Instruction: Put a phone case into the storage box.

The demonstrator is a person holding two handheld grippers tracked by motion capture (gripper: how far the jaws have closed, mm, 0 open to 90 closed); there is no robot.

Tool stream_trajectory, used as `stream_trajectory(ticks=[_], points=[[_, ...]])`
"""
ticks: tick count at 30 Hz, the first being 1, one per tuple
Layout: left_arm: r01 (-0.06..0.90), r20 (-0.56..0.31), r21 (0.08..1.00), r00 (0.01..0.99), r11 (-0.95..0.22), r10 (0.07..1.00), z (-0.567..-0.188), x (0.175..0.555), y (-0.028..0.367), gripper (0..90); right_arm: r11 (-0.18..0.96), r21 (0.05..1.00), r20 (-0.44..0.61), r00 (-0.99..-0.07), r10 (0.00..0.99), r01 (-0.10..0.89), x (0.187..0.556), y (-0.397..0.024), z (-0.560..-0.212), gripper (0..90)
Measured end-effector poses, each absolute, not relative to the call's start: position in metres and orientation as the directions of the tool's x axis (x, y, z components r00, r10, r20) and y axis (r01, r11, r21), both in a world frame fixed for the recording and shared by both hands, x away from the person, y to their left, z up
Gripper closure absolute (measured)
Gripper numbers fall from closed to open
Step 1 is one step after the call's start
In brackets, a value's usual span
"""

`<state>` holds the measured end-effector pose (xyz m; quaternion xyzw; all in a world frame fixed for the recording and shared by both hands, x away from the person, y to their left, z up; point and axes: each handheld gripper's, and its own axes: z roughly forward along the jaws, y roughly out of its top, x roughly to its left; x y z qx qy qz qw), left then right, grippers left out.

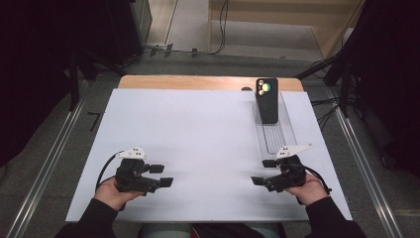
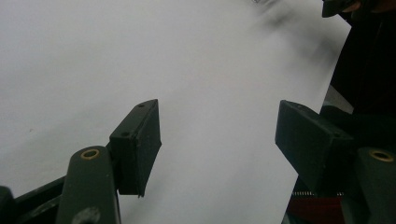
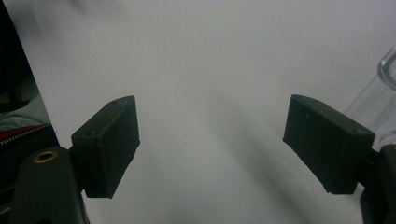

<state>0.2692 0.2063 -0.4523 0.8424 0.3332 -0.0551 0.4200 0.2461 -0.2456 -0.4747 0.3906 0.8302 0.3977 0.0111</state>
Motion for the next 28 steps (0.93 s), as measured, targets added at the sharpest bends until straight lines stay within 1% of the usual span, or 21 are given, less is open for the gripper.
stream_trajectory(ticks=[10, 28], points=[[0.606, -0.373, 0.672, 0.774, -0.426, 0.513, -0.4522, 0.2695, 0.2064, 31.1, 0.371, 0.66, 0.3, -0.682, 0.667, 0.653, 0.2419, -0.253, -0.4787, 16.5], [0.605, -0.372, 0.67, 0.775, -0.43, 0.512, -0.4525, 0.2698, 0.2059, 31.1, 0.365, 0.657, 0.309, -0.678, 0.667, 0.659, 0.2436, -0.2533, -0.4803, 16.5]])
